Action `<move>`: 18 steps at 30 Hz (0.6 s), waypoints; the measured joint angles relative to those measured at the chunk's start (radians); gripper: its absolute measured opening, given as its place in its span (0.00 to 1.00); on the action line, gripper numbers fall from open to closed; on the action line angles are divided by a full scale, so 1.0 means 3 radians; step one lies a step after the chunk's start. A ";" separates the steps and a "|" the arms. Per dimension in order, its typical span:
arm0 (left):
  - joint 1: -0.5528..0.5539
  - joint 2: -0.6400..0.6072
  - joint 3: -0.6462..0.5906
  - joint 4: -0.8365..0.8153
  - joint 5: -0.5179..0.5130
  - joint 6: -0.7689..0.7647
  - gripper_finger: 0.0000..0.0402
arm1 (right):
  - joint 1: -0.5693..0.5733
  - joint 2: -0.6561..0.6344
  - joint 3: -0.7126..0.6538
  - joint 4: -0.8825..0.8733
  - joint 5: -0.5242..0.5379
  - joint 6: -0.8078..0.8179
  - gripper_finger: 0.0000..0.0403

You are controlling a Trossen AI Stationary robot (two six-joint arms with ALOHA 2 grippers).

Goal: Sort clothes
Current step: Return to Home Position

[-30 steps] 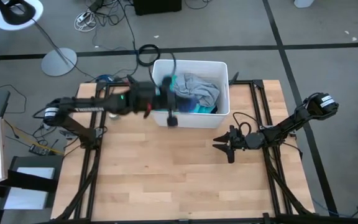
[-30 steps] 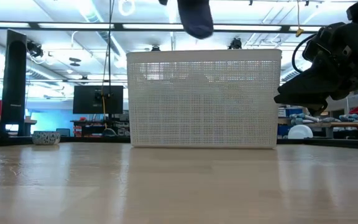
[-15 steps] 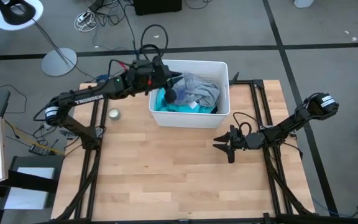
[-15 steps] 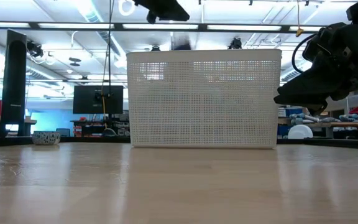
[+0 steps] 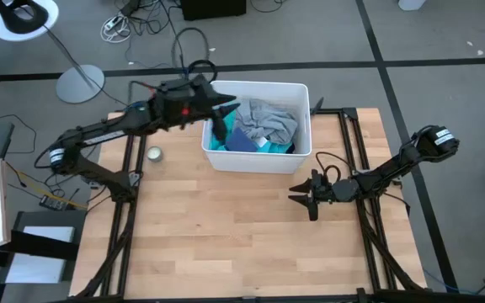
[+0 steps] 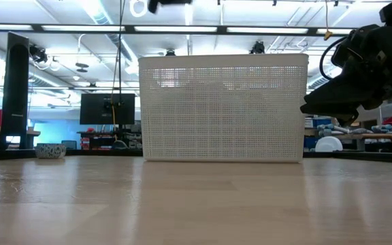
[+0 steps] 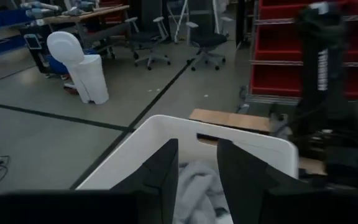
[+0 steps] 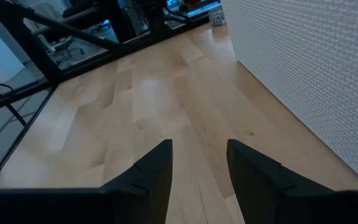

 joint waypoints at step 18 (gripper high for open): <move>-0.1074 -0.1682 -0.1195 -0.0587 0.0121 -0.0034 0.29 | 0.0000 0.0001 0.0000 -0.0014 0.0036 -0.0702 0.38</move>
